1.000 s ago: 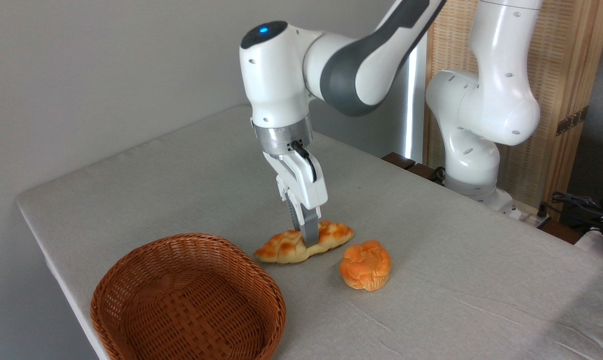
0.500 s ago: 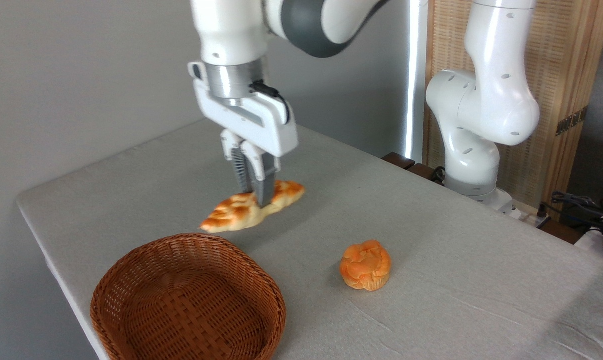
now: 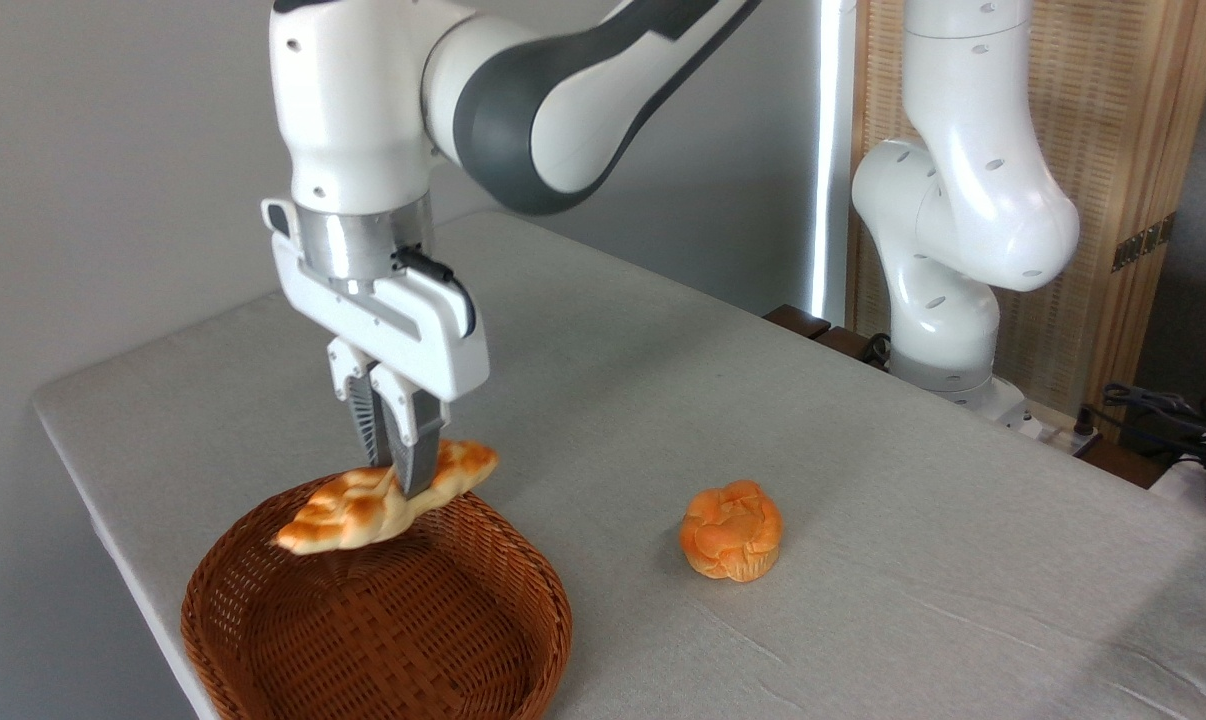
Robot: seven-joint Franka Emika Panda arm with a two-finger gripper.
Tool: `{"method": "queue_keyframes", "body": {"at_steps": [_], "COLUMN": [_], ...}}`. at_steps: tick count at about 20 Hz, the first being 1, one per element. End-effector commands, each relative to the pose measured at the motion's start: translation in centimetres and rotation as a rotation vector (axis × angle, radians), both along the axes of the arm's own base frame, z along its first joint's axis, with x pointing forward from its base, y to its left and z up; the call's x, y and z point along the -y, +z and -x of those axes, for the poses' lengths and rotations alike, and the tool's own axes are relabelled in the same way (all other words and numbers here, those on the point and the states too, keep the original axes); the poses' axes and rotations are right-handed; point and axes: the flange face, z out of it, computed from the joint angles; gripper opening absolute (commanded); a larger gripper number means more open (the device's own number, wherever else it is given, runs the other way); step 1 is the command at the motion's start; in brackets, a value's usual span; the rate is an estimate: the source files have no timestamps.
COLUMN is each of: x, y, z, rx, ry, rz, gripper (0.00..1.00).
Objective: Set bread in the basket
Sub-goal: 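Lift the braided roll and carry it over the wicker basket, then open the gripper to drop the roll into the basket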
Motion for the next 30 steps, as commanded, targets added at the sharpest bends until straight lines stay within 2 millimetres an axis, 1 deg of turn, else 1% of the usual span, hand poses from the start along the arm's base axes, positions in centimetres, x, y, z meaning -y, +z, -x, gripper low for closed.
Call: {"method": "queue_keyframes", "body": {"at_steps": [1,4,5,6,7,8,10,12,14,15,30], "x": [-0.1,-0.1,-0.1,-0.2,-0.1,-0.1,0.0,0.0,0.2,0.2,0.4], "y": [0.8,0.6,0.6,0.7,0.2,-0.2,-0.2,-0.8,-0.9,-0.9,-0.7], "z": [-1.3,-1.9,-2.0,-2.1,-2.2,-2.4,-2.9,-3.1,-3.1,-3.1,-2.9], "rx": [0.073,0.106,0.117,0.125,0.123,0.127,0.17,0.168,0.17,0.168,0.165], "ry": [0.023,0.03,0.033,0.032,0.025,0.023,0.019,-0.001,-0.01,-0.01,0.03], "rz": [0.021,0.023,0.024,0.022,0.013,0.009,0.005,-0.034,-0.046,-0.046,-0.022], "gripper": [0.18,0.19,0.21,0.25,0.31,0.4,0.74,0.85,0.98,1.0,1.0]}}
